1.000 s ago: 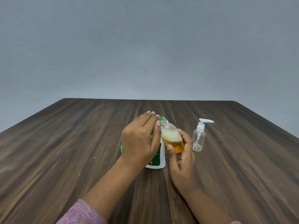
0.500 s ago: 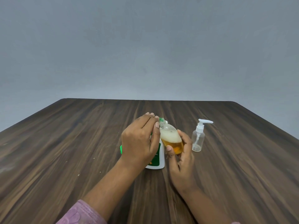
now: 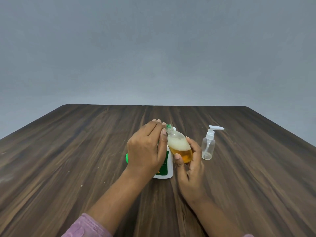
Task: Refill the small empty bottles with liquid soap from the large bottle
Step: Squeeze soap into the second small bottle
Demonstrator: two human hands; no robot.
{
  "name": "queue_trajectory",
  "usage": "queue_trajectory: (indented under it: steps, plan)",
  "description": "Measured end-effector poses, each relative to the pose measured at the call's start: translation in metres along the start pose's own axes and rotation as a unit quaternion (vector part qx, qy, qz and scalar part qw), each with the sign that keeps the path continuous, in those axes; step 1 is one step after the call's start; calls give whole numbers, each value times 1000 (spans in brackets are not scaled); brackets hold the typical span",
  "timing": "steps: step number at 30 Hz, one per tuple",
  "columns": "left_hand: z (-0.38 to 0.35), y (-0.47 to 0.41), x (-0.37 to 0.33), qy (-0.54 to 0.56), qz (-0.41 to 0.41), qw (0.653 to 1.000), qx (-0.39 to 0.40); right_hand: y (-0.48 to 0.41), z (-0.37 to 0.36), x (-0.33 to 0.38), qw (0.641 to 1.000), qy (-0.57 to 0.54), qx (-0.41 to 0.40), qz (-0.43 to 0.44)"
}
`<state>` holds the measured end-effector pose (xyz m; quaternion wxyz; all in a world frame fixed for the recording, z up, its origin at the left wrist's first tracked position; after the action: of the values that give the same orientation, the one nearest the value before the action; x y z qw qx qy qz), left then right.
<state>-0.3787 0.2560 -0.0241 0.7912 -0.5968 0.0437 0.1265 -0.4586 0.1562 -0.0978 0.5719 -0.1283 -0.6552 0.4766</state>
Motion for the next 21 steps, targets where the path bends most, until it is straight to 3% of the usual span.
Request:
queue_trajectory:
  steps: [21]
  plan:
    - [-1,4,1,9,-2,1000,12,2,2,-3,1000,4,-3,-3]
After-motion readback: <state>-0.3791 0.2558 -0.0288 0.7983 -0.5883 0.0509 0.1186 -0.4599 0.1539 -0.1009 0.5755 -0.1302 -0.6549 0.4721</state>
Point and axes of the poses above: each hand's wrist, its own y-axis away from the middle knuckle, its own z-axis out of the back of the hand, x = y × z, the point moved 4 cm from there along -y, towards the middle knuckle, and after that the axes turned 6 degrees about y, right-handed, at the moved point
